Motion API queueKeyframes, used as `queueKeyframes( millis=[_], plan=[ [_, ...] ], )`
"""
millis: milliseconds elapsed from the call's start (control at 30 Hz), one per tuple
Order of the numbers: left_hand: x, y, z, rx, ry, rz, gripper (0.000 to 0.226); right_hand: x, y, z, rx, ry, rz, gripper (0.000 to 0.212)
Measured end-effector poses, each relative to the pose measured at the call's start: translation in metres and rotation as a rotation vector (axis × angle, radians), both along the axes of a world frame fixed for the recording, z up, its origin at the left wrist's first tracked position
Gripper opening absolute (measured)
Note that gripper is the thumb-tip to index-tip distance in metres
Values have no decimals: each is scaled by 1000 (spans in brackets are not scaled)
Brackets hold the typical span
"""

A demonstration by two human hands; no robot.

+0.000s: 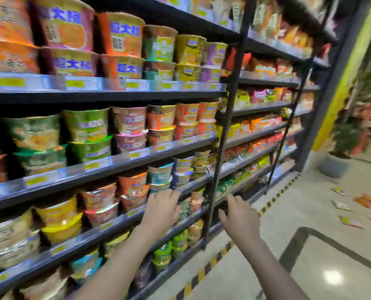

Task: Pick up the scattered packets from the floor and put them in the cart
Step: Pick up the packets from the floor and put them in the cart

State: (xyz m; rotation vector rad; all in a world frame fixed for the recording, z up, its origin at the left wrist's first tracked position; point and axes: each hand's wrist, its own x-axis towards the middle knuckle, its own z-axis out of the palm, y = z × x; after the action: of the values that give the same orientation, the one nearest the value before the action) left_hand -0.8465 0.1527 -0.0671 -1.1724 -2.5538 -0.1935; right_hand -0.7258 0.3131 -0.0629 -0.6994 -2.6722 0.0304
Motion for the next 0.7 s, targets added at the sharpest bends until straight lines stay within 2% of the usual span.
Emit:
queueKeyframes(
  millis=[100, 233, 400, 700],
  plan=[
    [6, 104, 0, 8, -81, -144, 28, 35, 85, -5, -32, 45, -174, 34],
    [17, 238, 2, 59, -23, -324, 42, 73, 195, -9, -65, 11, -401, 39],
    [19, 395, 2, 126, -88, -522, 42, 104, 325, -4, -87, 48, -638, 41],
    [19, 641, -2, 134, -164, -701, 43, 121, 512, -4, -126, 97, -848, 41]
  ],
)
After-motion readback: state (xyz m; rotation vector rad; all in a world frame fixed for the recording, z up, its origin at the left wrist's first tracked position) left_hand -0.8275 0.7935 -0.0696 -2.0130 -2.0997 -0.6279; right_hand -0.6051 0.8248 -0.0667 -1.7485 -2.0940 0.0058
